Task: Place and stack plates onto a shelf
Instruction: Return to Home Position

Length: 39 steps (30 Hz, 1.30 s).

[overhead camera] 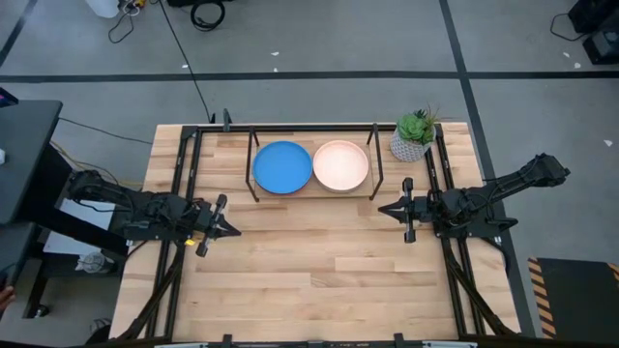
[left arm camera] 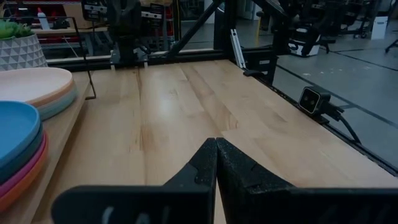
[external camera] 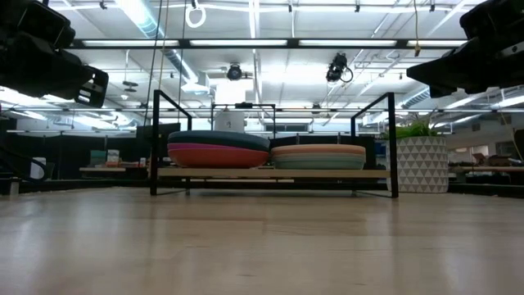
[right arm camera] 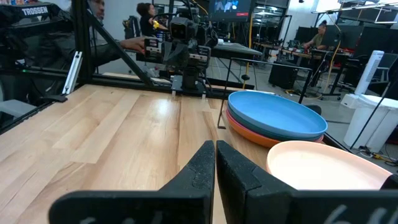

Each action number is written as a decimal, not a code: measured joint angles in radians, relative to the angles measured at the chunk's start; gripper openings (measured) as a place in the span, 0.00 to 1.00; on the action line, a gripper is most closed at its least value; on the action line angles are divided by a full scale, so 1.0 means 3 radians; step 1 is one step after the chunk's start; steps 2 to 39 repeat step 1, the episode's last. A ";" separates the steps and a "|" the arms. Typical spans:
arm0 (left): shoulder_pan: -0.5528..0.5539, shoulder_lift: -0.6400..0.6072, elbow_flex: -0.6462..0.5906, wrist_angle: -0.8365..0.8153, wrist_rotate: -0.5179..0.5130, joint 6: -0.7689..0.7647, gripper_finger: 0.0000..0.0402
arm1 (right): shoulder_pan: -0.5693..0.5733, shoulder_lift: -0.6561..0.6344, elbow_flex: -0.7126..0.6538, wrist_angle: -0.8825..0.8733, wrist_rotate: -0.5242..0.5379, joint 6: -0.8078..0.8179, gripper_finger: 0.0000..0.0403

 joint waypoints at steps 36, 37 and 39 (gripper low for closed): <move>0.0000 0.0000 0.0000 0.0000 0.0000 0.0000 0.03 | 0.0000 0.0000 -0.0001 0.0000 -0.0001 0.0000 0.06; 0.0000 0.0000 0.0000 0.0000 0.0000 0.0000 0.03 | 0.0000 0.0000 -0.0001 0.0000 -0.0001 0.0000 0.06; 0.0000 0.0000 0.0000 0.0000 0.0000 0.0000 0.03 | 0.0000 0.0000 -0.0001 0.0000 -0.0001 0.0000 0.06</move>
